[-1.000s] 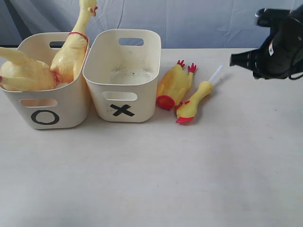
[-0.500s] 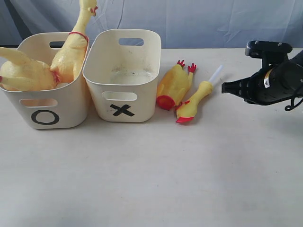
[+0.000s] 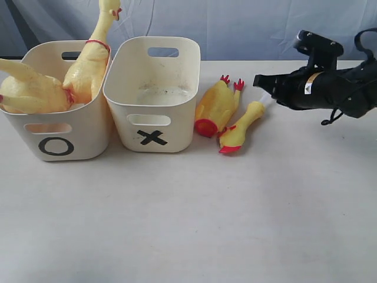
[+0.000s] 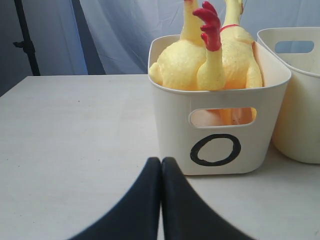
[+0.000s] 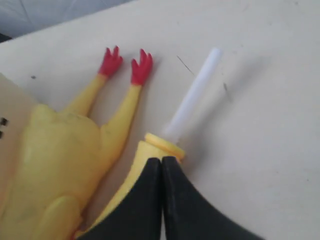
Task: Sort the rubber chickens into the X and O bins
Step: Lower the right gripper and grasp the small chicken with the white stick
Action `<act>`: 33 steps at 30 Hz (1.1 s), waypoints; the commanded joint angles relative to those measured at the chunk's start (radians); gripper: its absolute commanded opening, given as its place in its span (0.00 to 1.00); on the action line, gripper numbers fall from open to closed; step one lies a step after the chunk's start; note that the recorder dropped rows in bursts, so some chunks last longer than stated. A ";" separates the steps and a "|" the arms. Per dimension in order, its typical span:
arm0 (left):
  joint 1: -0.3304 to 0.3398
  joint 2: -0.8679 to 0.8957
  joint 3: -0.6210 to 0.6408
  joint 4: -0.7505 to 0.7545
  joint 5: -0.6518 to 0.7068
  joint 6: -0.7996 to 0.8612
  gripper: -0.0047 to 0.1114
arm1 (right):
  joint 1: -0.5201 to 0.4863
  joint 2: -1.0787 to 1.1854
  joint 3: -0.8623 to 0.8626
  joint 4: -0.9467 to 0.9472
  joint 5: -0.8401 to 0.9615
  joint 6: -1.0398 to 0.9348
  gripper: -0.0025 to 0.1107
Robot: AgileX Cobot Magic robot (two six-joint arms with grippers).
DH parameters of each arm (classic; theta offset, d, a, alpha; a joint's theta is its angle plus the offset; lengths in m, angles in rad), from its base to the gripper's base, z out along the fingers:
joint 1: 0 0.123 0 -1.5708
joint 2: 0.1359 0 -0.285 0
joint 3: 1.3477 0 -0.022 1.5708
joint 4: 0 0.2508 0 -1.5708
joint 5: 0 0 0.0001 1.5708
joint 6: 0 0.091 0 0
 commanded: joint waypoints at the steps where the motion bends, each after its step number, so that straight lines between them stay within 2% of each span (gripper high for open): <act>1: -0.005 -0.005 -0.002 -0.007 -0.009 -0.003 0.04 | -0.004 0.035 -0.018 0.003 0.059 0.020 0.02; 7: -0.005 -0.005 -0.002 -0.007 -0.009 -0.003 0.04 | -0.006 -0.010 -0.018 0.009 0.241 0.018 0.02; 10: -0.005 -0.005 -0.002 -0.007 -0.009 -0.003 0.04 | -0.006 -0.027 -0.018 0.136 0.283 0.018 0.05; 12: -0.005 -0.005 -0.002 -0.007 -0.009 -0.003 0.04 | -0.004 -0.031 -0.016 0.243 0.281 0.013 0.17; 16: -0.005 -0.005 -0.002 -0.007 -0.009 -0.003 0.04 | 0.009 -0.031 -0.016 0.371 0.302 -0.037 0.56; 17: -0.005 -0.005 -0.002 -0.007 -0.009 -0.003 0.04 | 0.008 -0.031 -0.016 0.415 0.302 -0.037 0.63; 19: -0.005 -0.005 -0.002 -0.007 -0.009 -0.003 0.04 | 0.022 -0.029 -0.016 0.513 0.293 -0.037 0.62; 23: -0.005 -0.005 -0.002 -0.007 -0.009 -0.003 0.04 | 0.068 -0.016 -0.016 0.688 0.232 -0.037 0.48; 27: -0.005 -0.005 -0.002 -0.007 -0.009 -0.003 0.04 | 0.129 0.015 -0.034 0.702 0.213 -0.037 0.38; 30: -0.005 -0.005 -0.002 -0.007 -0.009 -0.003 0.04 | 0.173 0.047 -0.059 0.702 0.218 -0.037 0.44; 33: -0.005 -0.005 -0.002 -0.007 -0.009 -0.003 0.04 | 0.193 0.074 -0.083 0.702 0.215 -0.037 0.61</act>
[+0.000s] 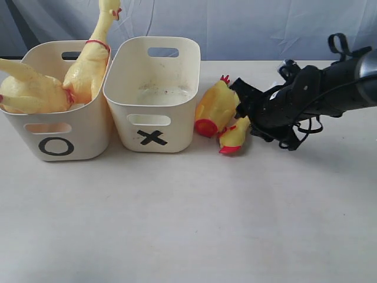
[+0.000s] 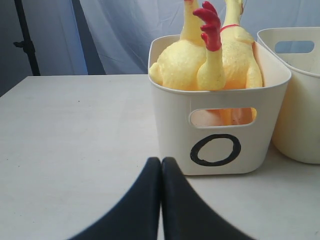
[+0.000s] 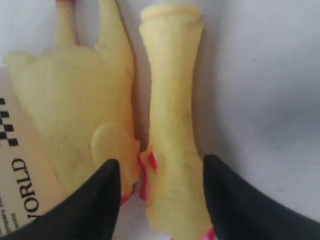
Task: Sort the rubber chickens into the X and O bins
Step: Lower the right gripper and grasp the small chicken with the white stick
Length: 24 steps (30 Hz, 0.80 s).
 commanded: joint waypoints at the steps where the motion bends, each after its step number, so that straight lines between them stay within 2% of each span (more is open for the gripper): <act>1: -0.005 -0.005 -0.002 -0.007 -0.009 -0.003 0.04 | 0.023 0.036 -0.036 0.004 0.002 -0.011 0.65; 4: -0.005 -0.005 -0.002 -0.007 -0.009 -0.003 0.04 | 0.023 0.062 -0.055 0.004 0.054 -0.011 0.65; 10: -0.005 -0.005 -0.002 -0.007 -0.009 -0.003 0.04 | 0.023 0.140 -0.057 0.004 0.097 -0.011 0.48; 13: -0.005 -0.005 -0.002 -0.007 -0.009 -0.003 0.04 | 0.023 0.172 -0.057 -0.003 0.103 -0.025 0.33; 16: -0.005 -0.005 -0.002 -0.007 -0.009 -0.003 0.04 | 0.023 0.179 -0.057 -0.014 0.104 -0.083 0.02; 21: -0.005 -0.005 -0.002 -0.007 -0.009 -0.003 0.04 | 0.010 0.097 -0.057 -0.134 0.118 -0.093 0.01; 24: -0.005 -0.005 -0.002 -0.007 -0.009 -0.003 0.04 | -0.033 -0.002 -0.057 -0.202 0.130 -0.093 0.01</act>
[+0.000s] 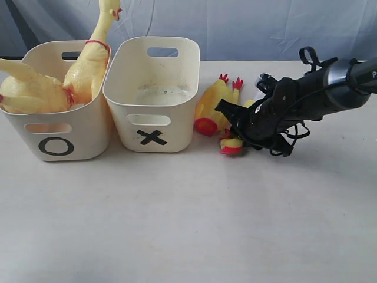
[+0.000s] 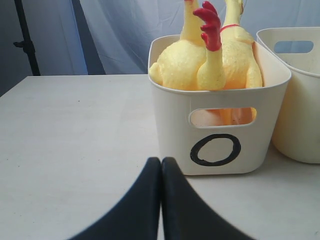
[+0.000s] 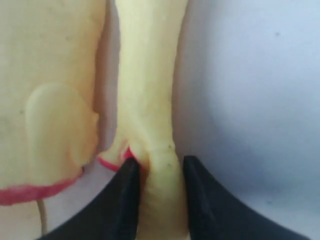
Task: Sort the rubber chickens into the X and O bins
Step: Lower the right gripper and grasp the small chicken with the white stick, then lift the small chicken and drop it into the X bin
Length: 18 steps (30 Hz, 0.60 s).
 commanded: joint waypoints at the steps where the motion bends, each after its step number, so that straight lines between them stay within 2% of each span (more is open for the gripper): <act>1: -0.005 -0.005 -0.002 -0.007 -0.009 -0.003 0.04 | -0.061 -0.135 0.005 -0.109 0.043 -0.015 0.01; 4: -0.005 -0.005 -0.002 -0.007 -0.009 -0.003 0.04 | -0.098 -0.252 -0.006 -0.177 -0.048 -0.015 0.01; 6: -0.005 -0.005 -0.002 -0.007 -0.009 -0.003 0.04 | -0.100 -0.316 -0.023 -0.308 -0.145 -0.017 0.01; 10: -0.005 -0.005 -0.002 -0.007 -0.009 -0.003 0.04 | -0.049 -0.362 -0.035 -0.642 -0.469 -0.023 0.01; 14: -0.005 -0.005 -0.002 -0.007 -0.009 -0.003 0.04 | 0.017 -0.300 -0.045 -0.895 -0.840 -0.030 0.01; 16: -0.005 -0.005 -0.002 -0.007 -0.009 -0.003 0.04 | 0.047 -0.253 -0.080 -0.907 -0.880 -0.030 0.01; 18: -0.005 -0.005 -0.002 -0.007 -0.009 -0.003 0.04 | 0.072 -0.202 -0.128 -0.894 -0.836 -0.030 0.01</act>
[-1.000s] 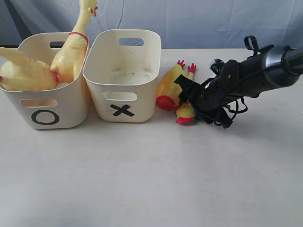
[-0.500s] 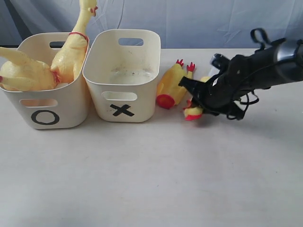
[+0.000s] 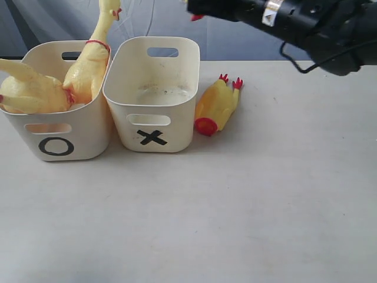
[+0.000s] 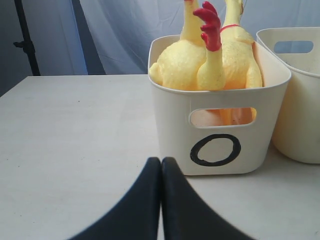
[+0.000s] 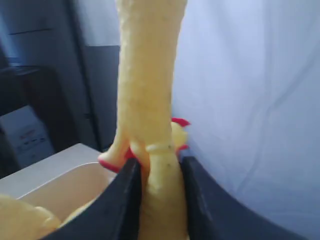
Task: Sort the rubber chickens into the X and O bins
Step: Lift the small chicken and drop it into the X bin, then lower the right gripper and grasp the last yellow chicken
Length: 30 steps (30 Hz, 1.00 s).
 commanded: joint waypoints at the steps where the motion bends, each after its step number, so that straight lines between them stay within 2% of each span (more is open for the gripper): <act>1: -0.005 -0.005 -0.002 -0.007 -0.009 -0.003 0.04 | 0.042 0.107 -0.083 -0.044 -0.017 -0.008 0.01; 4: -0.005 -0.005 -0.002 -0.007 -0.009 -0.003 0.04 | 0.054 0.160 -0.138 -0.048 0.023 0.026 0.03; 6: -0.005 -0.005 -0.002 -0.007 -0.009 -0.003 0.04 | 0.056 0.173 -0.156 -0.048 0.023 0.075 0.15; 7: -0.005 -0.005 -0.002 -0.007 -0.009 -0.003 0.04 | 0.056 0.174 -0.160 -0.048 0.021 0.082 0.24; 11: -0.005 -0.005 -0.002 -0.007 -0.009 -0.003 0.04 | 0.056 0.163 -0.160 -0.063 0.033 0.082 0.78; 13: -0.005 -0.005 -0.002 -0.007 -0.009 -0.003 0.04 | 0.056 0.148 -0.160 -0.060 0.122 0.089 0.93; 18: -0.005 -0.005 -0.002 -0.007 -0.009 -0.003 0.04 | 0.052 0.107 -0.160 -0.063 0.517 0.041 0.94; 21: -0.005 -0.005 -0.002 -0.007 -0.009 -0.003 0.04 | 0.029 0.085 -0.156 -0.065 0.626 0.014 0.94; 23: -0.005 -0.005 -0.002 -0.007 -0.009 -0.003 0.04 | -0.006 0.065 -0.138 -0.054 0.638 0.014 0.94; 27: -0.005 -0.005 -0.002 -0.007 -0.009 -0.003 0.04 | -0.124 0.049 -0.096 0.175 0.678 0.041 0.94; 29: -0.005 -0.005 -0.002 -0.007 -0.009 -0.003 0.04 | -0.192 0.065 -0.081 0.371 0.705 0.041 0.94; 30: -0.005 -0.005 -0.002 -0.007 -0.009 -0.003 0.04 | -0.221 0.080 -0.079 0.555 0.725 0.041 0.94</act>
